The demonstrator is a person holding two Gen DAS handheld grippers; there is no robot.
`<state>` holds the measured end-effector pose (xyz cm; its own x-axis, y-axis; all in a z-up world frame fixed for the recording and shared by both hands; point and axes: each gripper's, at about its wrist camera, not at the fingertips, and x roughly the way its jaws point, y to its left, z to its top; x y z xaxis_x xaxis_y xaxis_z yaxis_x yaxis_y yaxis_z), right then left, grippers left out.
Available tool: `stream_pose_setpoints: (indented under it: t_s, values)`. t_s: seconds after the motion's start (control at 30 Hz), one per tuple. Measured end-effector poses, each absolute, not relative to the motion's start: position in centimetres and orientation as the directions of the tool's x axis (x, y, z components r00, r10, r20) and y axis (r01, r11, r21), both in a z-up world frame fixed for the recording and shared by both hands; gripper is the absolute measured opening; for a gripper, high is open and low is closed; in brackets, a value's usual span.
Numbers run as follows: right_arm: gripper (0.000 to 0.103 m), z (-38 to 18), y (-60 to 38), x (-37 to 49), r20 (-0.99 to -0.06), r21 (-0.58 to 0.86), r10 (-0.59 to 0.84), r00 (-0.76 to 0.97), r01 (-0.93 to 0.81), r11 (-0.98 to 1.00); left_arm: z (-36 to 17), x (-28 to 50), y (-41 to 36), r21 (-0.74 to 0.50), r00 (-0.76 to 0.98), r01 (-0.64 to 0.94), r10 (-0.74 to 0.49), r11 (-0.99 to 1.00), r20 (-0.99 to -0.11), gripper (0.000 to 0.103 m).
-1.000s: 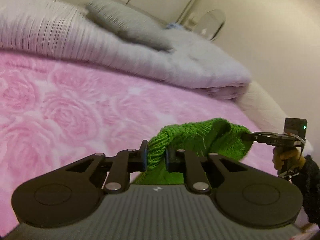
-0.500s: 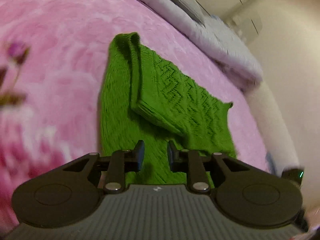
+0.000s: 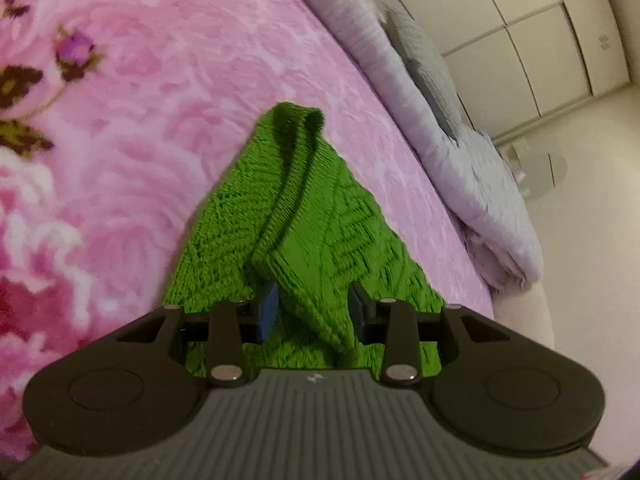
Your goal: Fold clothes
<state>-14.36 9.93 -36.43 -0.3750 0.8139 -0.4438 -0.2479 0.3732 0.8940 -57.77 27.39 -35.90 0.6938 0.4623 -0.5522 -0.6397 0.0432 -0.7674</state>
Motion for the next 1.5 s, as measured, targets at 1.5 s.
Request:
stream_pose_setpoints:
  t_s: [1.5]
  values:
    - [0.011, -36.4, 5.5, -14.6, -0.563, 0.792, 0.785, -0.259, -0.44, 0.423, -35.6, -59.9, 19.1, -0.744, 0.714, -0.643, 0.493, 0.182, -0.496, 0.006]
